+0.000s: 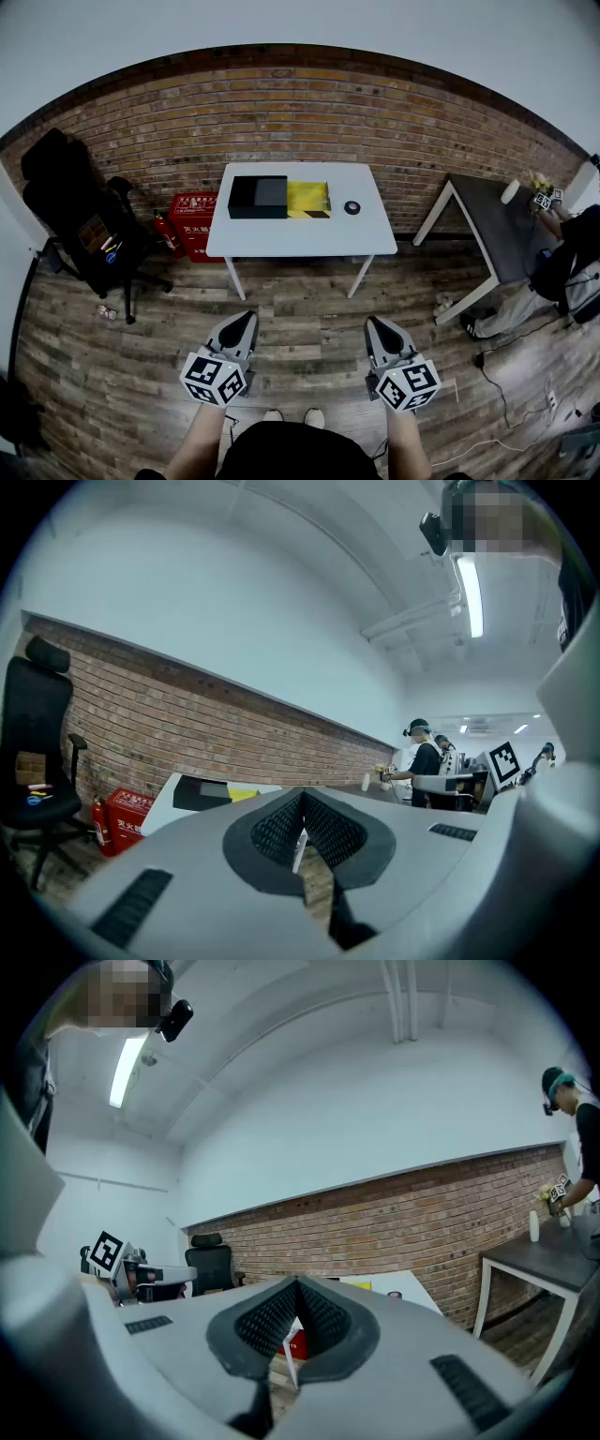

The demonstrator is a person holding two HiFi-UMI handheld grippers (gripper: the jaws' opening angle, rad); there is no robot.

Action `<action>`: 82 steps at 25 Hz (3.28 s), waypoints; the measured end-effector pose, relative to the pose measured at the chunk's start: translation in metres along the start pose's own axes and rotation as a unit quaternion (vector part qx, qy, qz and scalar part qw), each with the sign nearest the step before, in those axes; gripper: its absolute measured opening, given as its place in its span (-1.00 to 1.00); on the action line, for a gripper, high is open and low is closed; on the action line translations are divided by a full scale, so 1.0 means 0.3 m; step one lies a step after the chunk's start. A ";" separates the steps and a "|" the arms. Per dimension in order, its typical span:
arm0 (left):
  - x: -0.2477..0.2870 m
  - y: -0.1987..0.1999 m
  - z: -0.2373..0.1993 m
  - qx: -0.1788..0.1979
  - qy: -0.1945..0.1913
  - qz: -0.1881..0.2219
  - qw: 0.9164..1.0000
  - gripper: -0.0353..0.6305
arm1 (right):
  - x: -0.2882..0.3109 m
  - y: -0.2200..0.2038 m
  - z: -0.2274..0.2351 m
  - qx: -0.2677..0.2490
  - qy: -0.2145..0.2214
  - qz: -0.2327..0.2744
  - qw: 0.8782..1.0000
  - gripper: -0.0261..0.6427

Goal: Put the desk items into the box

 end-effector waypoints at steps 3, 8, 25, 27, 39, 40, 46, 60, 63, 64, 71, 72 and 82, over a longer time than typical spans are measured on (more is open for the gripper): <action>0.017 0.017 -0.008 0.004 0.003 0.007 1.000 -0.86 | 0.022 0.007 0.003 0.001 0.004 0.000 1.000 -0.86; 0.051 0.029 -0.011 0.012 0.002 0.012 1.000 -0.86 | 0.060 -0.002 0.001 0.001 0.006 -0.005 1.000 -0.86; 0.086 0.030 -0.105 0.018 -0.008 0.013 1.000 -0.86 | 0.179 -0.010 -0.057 -0.008 -0.007 0.005 1.000 -0.86; 0.072 0.028 -0.126 0.018 -0.010 0.012 1.000 -0.86 | 0.190 -0.010 -0.075 -0.009 -0.010 0.006 1.000 -0.86; 0.001 0.004 -0.230 0.008 -0.023 0.012 1.000 -0.86 | 0.210 -0.044 -0.161 -0.003 -0.026 0.005 1.000 -0.86; 0.001 0.005 -0.234 0.007 -0.023 0.013 1.000 -0.86 | 0.216 -0.042 -0.166 -0.005 -0.025 0.005 1.000 -0.86; 0.028 0.003 -0.260 0.005 -0.020 0.015 1.000 -0.86 | 0.259 -0.039 -0.159 -0.002 -0.016 0.005 1.000 -0.86; 0.345 -0.008 -0.349 -0.003 0.001 -0.008 1.000 -0.86 | 0.561 -0.003 0.123 0.011 0.007 -0.009 1.000 -0.86; 0.459 0.019 -0.366 -0.004 0.007 -0.008 1.000 -0.86 | 0.646 0.024 0.215 0.013 0.016 -0.017 1.000 -0.86; 0.497 0.027 -0.369 -0.004 0.009 -0.008 1.000 -0.86 | 0.675 0.036 0.249 0.012 0.019 -0.019 1.000 -0.86; 0.762 0.070 -0.385 -0.001 0.030 -0.014 0.999 -0.86 | 0.869 0.112 0.490 0.010 0.038 -0.027 0.999 -0.86; 0.798 0.073 -0.388 0.000 0.034 -0.014 0.999 -0.86 | 0.894 0.117 0.522 0.010 0.042 -0.029 0.999 -0.86; 1.029 0.076 -0.423 -0.002 0.057 -0.024 0.998 -0.86 | 1.062 0.123 0.709 0.020 0.067 -0.046 0.997 -0.86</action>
Point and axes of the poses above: the fingertips, and each gripper's own axes: x forward along the fingers, z to its right, y out of its top, the point moved 8 cm from there along -x, backward along the fingers, and after that the axes turned 5 degrees about x, right-handed, at the moved point
